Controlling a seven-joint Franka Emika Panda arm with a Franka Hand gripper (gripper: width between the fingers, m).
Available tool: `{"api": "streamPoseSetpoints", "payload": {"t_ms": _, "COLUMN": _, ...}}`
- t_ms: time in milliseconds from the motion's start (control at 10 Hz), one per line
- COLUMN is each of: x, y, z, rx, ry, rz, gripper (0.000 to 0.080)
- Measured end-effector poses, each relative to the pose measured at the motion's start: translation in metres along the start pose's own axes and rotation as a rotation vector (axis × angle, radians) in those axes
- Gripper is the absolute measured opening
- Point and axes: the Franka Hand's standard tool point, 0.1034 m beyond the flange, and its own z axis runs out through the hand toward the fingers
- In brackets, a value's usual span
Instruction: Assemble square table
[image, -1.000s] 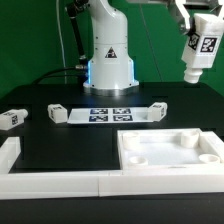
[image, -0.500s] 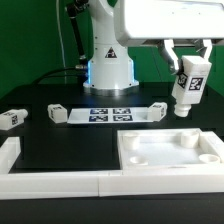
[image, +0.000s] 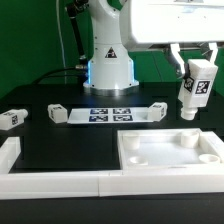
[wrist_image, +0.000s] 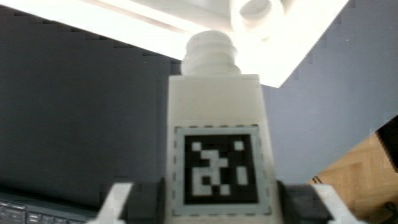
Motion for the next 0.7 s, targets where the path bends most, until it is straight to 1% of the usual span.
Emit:
{"api": "streamPoseSetpoints", "payload": {"t_ms": 100, "x": -0.001, "y": 0.01, "z": -0.005, "rx": -0.005, "ry": 0.004, "rz": 0.007, "gripper": 0.029}}
{"api": "streamPoseSetpoints", "payload": {"t_ms": 200, "x": -0.006, "y": 0.014, "z": -0.01, "rx": -0.005, "ry": 0.013, "rz": 0.017, "gripper": 0.029}}
{"api": "streamPoseSetpoints", "payload": {"t_ms": 300, "x": -0.014, "y": 0.015, "z": -0.011, "rx": -0.002, "ry": 0.02, "rz": 0.022, "gripper": 0.029}}
{"api": "streamPoseSetpoints", "payload": {"t_ms": 400, "x": -0.023, "y": 0.02, "z": -0.009, "rx": 0.001, "ry": 0.037, "rz": 0.02, "gripper": 0.029}}
{"api": "streamPoseSetpoints", "payload": {"t_ms": 500, "x": -0.027, "y": 0.017, "z": -0.004, "rx": 0.017, "ry": 0.039, "rz": 0.041, "gripper": 0.029}}
{"api": "streamPoseSetpoints", "payload": {"t_ms": 700, "x": -0.025, "y": 0.017, "z": -0.005, "rx": 0.017, "ry": 0.041, "rz": 0.04, "gripper": 0.029}}
